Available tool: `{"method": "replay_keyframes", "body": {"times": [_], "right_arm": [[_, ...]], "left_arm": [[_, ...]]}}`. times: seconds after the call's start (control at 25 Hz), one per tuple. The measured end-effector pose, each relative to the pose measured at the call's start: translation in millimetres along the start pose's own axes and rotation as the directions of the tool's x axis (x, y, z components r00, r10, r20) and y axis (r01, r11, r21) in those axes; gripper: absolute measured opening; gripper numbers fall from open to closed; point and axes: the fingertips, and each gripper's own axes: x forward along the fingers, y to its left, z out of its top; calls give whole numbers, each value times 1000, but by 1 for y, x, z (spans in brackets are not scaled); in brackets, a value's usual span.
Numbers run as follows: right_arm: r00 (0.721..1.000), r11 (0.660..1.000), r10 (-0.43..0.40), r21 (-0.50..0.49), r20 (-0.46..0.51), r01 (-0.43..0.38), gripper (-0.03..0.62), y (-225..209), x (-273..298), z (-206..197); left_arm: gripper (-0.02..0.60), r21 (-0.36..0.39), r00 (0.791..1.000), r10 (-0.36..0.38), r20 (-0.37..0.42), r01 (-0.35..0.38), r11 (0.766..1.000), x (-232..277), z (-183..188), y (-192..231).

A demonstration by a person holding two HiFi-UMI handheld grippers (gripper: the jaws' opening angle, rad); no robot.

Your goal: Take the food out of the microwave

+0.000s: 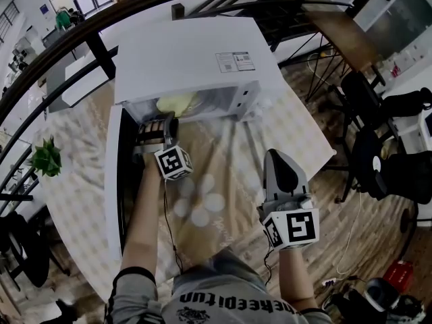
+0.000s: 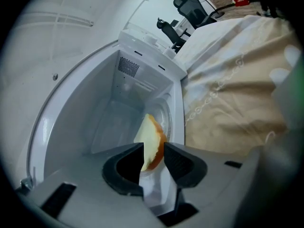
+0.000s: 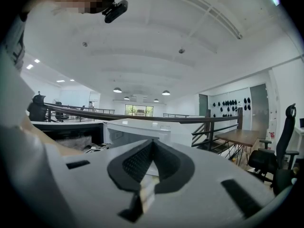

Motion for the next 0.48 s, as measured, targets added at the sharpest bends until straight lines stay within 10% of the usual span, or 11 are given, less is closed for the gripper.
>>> {"method": "replay_keyframes", "body": {"times": [0.48], "right_arm": [[1000,1000,-8,-7,-13,8,5,-2,-6,-3]], "left_arm": [[127,18,998,-66,-6,66,998,15,2,-10]]}}
